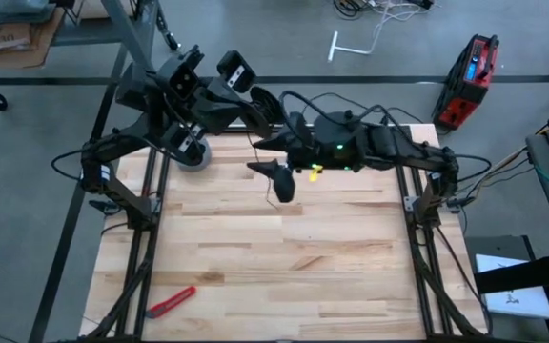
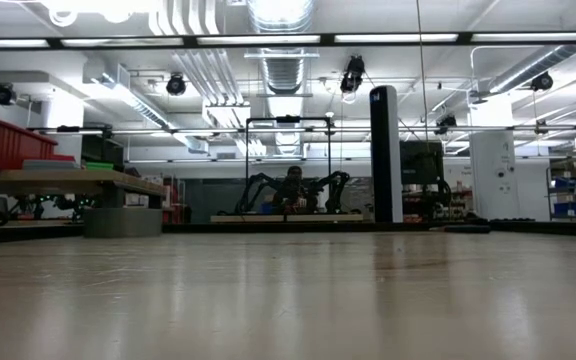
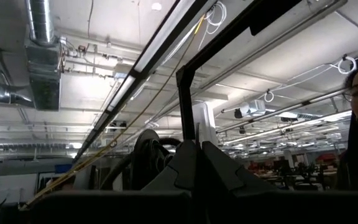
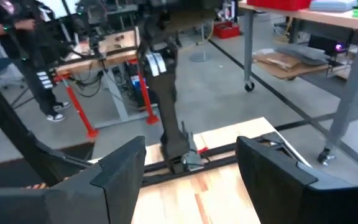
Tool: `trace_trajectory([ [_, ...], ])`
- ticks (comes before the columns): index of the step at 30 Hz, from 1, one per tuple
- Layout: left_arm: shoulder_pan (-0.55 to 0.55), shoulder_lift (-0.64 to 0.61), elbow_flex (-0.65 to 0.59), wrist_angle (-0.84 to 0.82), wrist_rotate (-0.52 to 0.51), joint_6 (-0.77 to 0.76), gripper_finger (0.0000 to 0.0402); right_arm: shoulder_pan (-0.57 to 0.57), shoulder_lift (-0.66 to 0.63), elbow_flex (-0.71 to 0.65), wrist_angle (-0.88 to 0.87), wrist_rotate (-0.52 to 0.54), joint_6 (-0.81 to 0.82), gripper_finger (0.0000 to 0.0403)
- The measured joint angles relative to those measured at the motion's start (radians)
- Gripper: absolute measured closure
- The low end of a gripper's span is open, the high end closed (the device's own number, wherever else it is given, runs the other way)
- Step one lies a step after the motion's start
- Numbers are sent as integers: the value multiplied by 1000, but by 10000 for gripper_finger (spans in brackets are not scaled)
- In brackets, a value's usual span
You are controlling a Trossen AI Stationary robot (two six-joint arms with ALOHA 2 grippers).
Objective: Coil cords
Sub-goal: Coil the black wire on the black spool
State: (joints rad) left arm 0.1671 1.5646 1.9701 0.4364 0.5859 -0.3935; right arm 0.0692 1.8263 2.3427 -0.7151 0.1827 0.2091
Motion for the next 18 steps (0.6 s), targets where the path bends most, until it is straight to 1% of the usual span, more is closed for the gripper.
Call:
trace_trajectory([
  [2, -1, 0, -1, -10, 5, 0, 399, 0, 4, -2, -5, 4, 3, 166],
  [5, -3, -1, -1, -10, 6, 2, 400, 11, 8, -3, 5, 90, -4, 199],
  [7, -5, -4, -1, -7, 6, 9, 400, 19, -3, -2, 5, 129, -31, 240],
  [10, -5, -9, -1, -8, 11, 10, 399, 39, -31, 5, 6, 168, -76, 327],
  [11, -5, -13, -1, -12, 15, 10, 399, 53, -40, 6, 6, 190, -103, 363],
  [12, -5, -16, -1, -19, 17, 10, 400, 68, -54, 7, 7, 212, -131, 381],
  [13, -4, -19, -1, -23, 17, 10, 399, 87, -70, 7, -6, 249, -155, 389],
  [15, -1, -28, -1, -54, 13, 11, 399, 117, -89, 7, -16, 335, -176, 391],
  [18, 1, -36, -1, -150, -13, 29, 399, 155, -119, 8, -47, 404, -242, 400],
])
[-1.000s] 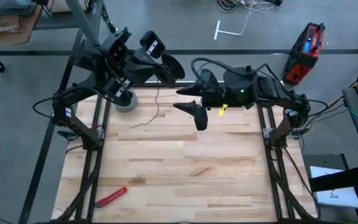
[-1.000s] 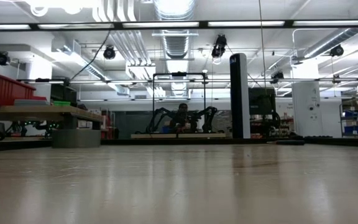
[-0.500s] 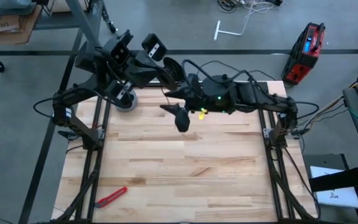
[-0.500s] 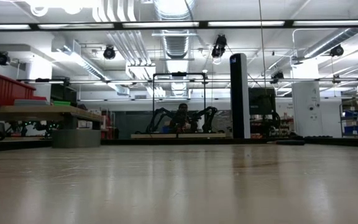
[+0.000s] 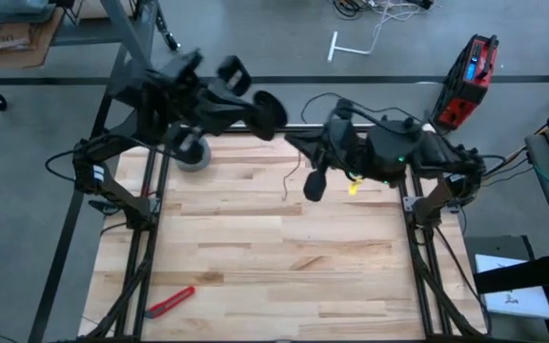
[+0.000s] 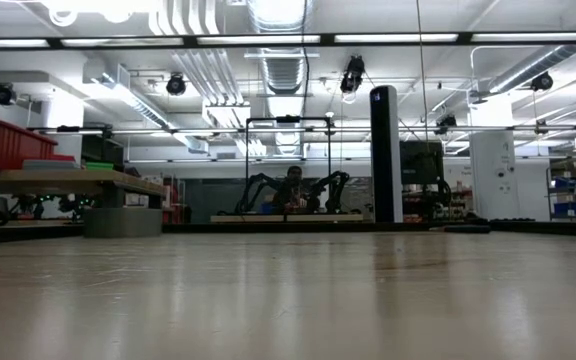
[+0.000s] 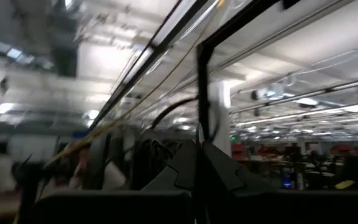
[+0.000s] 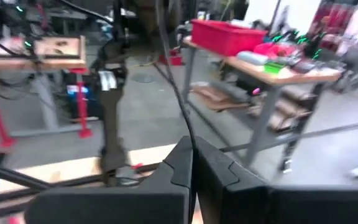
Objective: Coil cords
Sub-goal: Coil the black wire on the black spool
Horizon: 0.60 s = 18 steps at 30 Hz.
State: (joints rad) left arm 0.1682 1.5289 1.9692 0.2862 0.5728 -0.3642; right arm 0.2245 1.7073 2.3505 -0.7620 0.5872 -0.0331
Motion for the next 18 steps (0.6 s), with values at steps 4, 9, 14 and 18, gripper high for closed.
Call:
trace_trajectory([
  [4, 1, 5, -1, -179, -105, 9, 399, 44, -7, 5, -13, 54, -59, 401],
  [9, 10, 7, -1, -287, -163, -8, 399, 59, -8, 5, -67, 98, -61, 402],
  [14, 27, 7, -1, -327, -198, -41, 399, 63, -29, 5, -109, 96, -57, 402],
  [18, 40, 6, -1, -340, -213, -63, 399, 65, -41, 6, -123, 99, -56, 403],
])
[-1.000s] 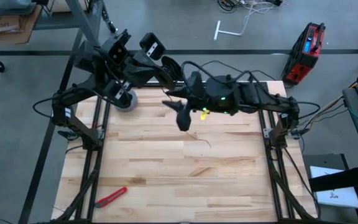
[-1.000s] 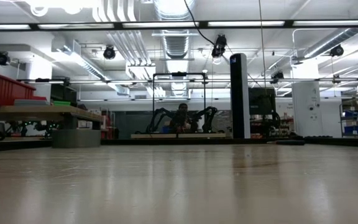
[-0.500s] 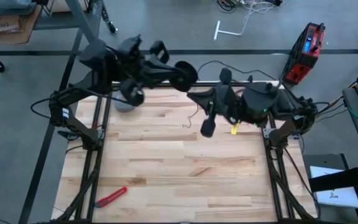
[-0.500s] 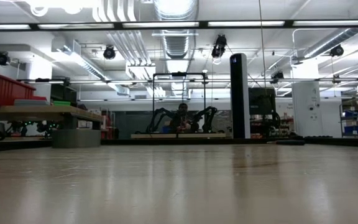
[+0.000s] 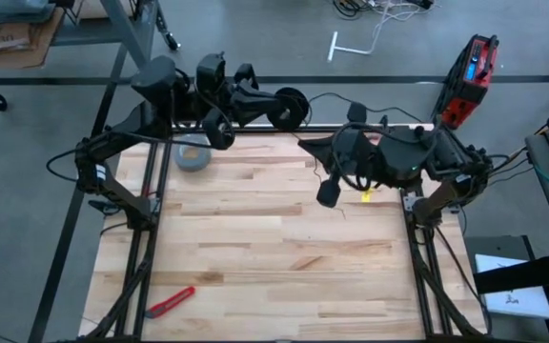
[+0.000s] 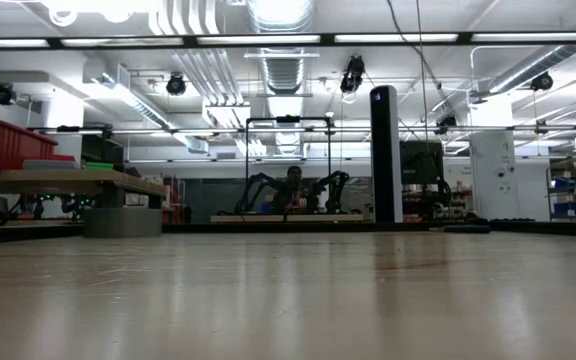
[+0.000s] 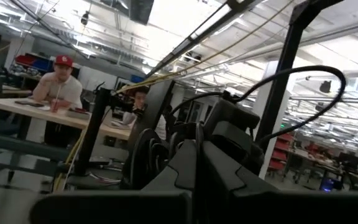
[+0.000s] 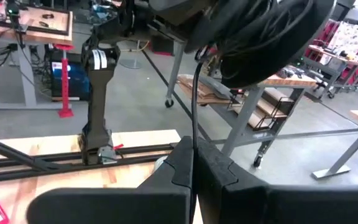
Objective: Coil cords
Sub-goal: Coil the black wire on the black spool
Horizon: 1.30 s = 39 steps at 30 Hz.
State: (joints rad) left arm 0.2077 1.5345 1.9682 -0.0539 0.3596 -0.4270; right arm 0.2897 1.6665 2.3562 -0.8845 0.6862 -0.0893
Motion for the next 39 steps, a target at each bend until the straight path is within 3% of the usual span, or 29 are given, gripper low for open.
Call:
trace_trajectory([
  [7, -1, -2, 0, -17, 18, 25, 396, 0, -8, 0, -66, -4, 32, 403],
  [17, 10, -3, 0, -17, 22, 64, 396, 11, -65, 0, -318, -40, 298, 403],
  [39, 10, -2, 0, -14, 64, 98, 397, 24, -58, 0, -282, -39, 328, 403],
])
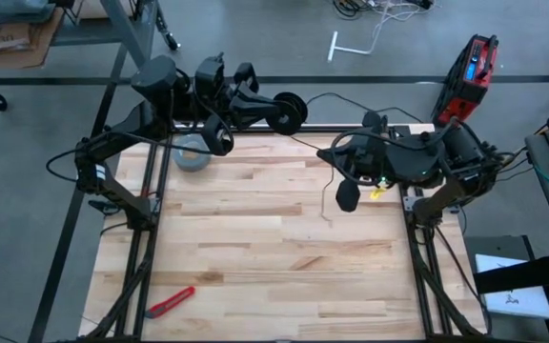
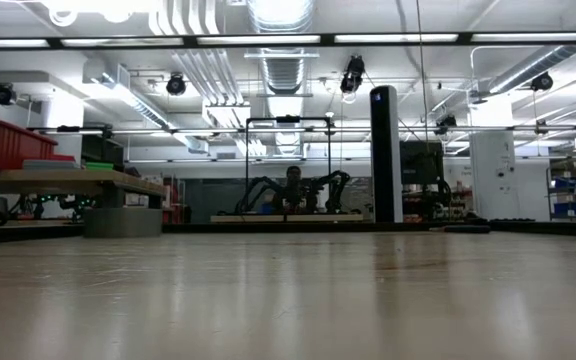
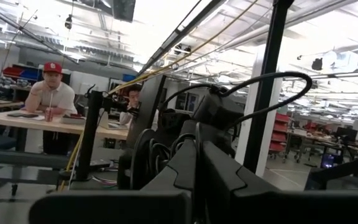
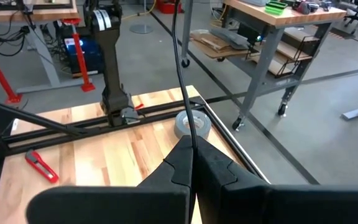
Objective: Coil cords
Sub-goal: Coil the black wire on the black spool
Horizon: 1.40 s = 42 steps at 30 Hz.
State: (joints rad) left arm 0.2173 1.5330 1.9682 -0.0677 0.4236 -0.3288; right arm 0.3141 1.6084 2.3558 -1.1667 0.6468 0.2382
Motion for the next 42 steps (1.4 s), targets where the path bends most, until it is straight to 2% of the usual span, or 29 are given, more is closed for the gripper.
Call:
trace_trajectory([
  [11, 1, 1, 0, -3, 7, 17, 397, 0, 23, -1, 42, -17, -10, 403],
  [18, 0, 6, 0, 13, 63, 37, 397, 0, 24, 0, 42, -16, -10, 403],
  [42, -7, 18, 0, 32, 56, 33, 397, 0, 30, -1, 44, -18, 10, 403],
])
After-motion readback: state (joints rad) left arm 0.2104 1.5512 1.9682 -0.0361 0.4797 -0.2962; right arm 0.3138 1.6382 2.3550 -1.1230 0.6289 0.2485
